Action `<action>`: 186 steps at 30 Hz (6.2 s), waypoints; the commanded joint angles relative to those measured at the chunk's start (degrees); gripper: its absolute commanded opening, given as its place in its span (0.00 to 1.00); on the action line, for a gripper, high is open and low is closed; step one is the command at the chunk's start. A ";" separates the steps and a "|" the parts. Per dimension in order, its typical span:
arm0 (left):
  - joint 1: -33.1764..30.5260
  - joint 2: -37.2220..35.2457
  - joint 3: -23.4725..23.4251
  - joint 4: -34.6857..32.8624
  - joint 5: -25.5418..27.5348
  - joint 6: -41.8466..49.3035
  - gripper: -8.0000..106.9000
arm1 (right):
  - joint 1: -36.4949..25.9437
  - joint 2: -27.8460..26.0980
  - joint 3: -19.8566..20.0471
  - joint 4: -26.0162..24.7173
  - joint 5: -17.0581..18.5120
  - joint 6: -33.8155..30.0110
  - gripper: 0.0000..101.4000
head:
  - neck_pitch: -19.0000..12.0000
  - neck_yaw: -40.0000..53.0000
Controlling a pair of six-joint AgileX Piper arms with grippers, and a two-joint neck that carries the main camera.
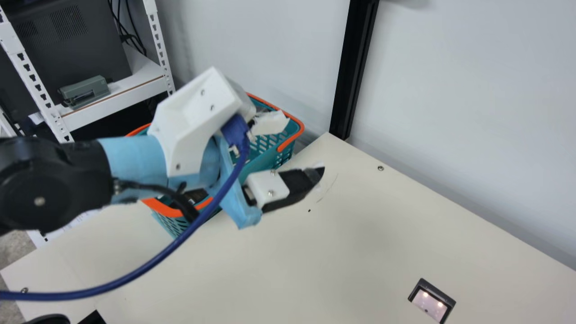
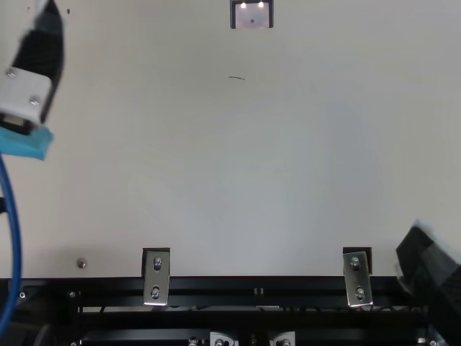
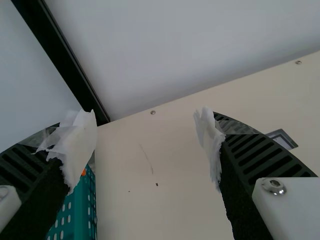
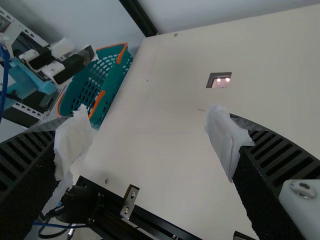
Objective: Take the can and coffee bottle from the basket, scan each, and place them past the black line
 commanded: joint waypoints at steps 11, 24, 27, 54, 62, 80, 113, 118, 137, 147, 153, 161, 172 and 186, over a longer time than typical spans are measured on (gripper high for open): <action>16.66 10.84 -14.66 -6.45 16.42 7.27 0.85 | 0.00 0.00 0.00 -0.05 0.00 0.00 1.00 | -1.09 0.91; 30.76 23.75 -24.89 -12.31 26.41 19.31 0.85 | 0.00 0.00 0.00 -0.05 0.00 0.00 1.00 | -1.09 0.91; 32.01 26.16 -25.92 -11.35 26.92 19.39 0.85 | 0.00 0.00 0.00 -0.05 0.00 0.00 1.00 | -1.09 0.91; 38.81 42.10 -29.43 -4.39 19.43 12.55 0.85 | 0.00 0.00 0.00 -0.05 0.00 0.00 1.00 | -1.09 0.91; 41.78 47.62 -31.04 -6.76 22.56 17.57 0.85 | 0.00 0.00 0.00 -0.05 0.00 0.00 1.00 | -1.09 0.91; 42.13 65.99 -38.33 -1.28 28.77 20.28 0.85 | 0.00 0.00 0.00 -0.05 0.00 0.00 1.00 | -1.09 0.91; 39.02 81.06 -45.79 7.78 26.78 11.35 0.85 | 0.00 0.00 0.00 -0.05 0.00 0.00 1.00 | -1.09 0.91; 39.66 80.43 -43.39 5.95 26.25 11.47 0.85 | 0.00 0.00 0.00 -0.05 0.00 0.00 1.00 | -1.09 0.91; 41.24 76.01 -35.78 3.86 20.39 12.20 0.16 | 0.00 0.00 0.00 -0.05 0.00 0.00 1.00 | -1.09 0.91; 38.90 59.37 -29.95 -12.94 10.92 23.73 0.16 | 0.00 0.00 0.00 -0.05 0.00 0.00 1.00 | -1.09 0.91; 36.44 47.15 -26.90 -25.53 6.32 31.27 0.16 | 0.00 0.00 0.00 -0.05 0.00 0.00 1.00 | -1.09 0.91; 34.04 35.61 -25.86 -40.57 4.05 35.47 0.16 | 0.00 0.00 0.00 -0.05 0.00 0.00 1.00 | -1.09 0.91; 26.06 26.77 -21.95 -57.91 6.61 28.73 0.16 | 0.00 0.00 0.00 -0.05 0.00 0.00 1.00 | -1.09 0.91; 12.68 24.40 -19.72 -69.99 10.40 20.09 0.16 | 0.00 0.00 0.00 -0.05 0.00 0.00 1.00 | -1.09 0.91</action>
